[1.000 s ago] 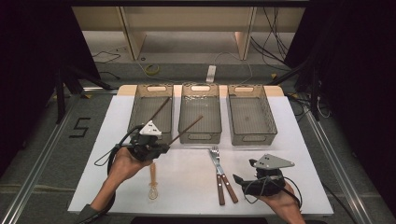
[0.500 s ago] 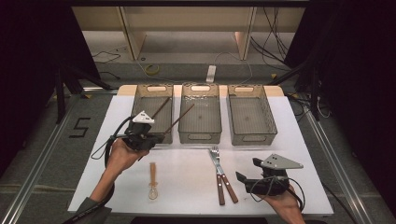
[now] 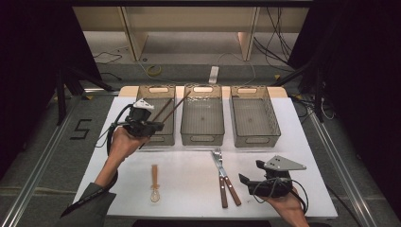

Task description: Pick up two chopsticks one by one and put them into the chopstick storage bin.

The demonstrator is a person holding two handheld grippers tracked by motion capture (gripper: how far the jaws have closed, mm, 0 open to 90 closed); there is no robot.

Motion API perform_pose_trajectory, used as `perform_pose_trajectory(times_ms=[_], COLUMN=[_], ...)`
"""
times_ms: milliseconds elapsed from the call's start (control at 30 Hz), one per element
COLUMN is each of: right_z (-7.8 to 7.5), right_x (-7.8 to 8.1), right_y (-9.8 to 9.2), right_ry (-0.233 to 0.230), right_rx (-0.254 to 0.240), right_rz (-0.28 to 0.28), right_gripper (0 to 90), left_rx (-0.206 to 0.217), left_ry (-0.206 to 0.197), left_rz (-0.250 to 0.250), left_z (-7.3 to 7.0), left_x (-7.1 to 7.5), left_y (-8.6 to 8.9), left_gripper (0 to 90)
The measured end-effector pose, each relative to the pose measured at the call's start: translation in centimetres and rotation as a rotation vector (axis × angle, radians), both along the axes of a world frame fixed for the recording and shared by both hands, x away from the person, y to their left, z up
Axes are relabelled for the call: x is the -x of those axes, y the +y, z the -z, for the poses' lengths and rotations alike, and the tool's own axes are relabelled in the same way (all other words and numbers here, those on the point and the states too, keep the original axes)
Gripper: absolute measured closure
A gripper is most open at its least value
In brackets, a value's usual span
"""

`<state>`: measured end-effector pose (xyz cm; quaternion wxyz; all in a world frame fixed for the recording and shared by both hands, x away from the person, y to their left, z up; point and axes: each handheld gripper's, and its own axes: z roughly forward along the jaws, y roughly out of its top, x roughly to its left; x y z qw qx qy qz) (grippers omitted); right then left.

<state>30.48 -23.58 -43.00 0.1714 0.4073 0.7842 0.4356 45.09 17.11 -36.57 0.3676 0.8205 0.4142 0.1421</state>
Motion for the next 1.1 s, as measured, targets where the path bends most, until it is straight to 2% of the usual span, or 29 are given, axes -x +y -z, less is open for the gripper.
perform_pose_trajectory(times_ms=[167, 233, 400, 600, 733, 933, 1100], right_z=[0.0, 0.0, 0.0, 0.0, 0.0, 0.1, 0.1], right_x=[0.0, 0.0, 0.0, 0.0, 0.0, -0.1, -0.1], right_y=[0.0, 0.0, 0.0, 0.0, 0.0, 0.1, 0.1], right_ry=[0.002, 0.005, 0.005, 0.002, 0.005, 0.011, 0.011], right_rx=[-0.002, -0.008, -0.021, -0.026, -0.028, -0.02, -0.018], right_rz=[-0.002, -0.001, 0.0, -0.002, -0.003, -0.011, -0.016], right_gripper=[20.1, 20.0, 19.5, 19.4, 19.4, 19.5, 19.8], left_rx=[-0.004, -0.02, -0.033, -0.03, -0.061, -0.076, -0.062], left_ry=[-0.012, -0.016, -0.002, 0.01, 0.02, 0.037, 0.028], left_rz=[-0.043, -0.048, -0.079, -0.128, -0.14, -0.17, -0.186], left_z=[-0.7, -0.8, -0.6, 0.2, 0.9, 2.1, 2.4], left_x=[-1.6, -2.2, -3.7, -5.4, -6.2, -7.4, -7.8], left_y=[0.1, 0.1, 0.4, 1.2, 1.5, 2.1, 2.7], left_gripper=[85.0, 85.1, 85.0, 85.1, 85.0, 85.0, 84.9])
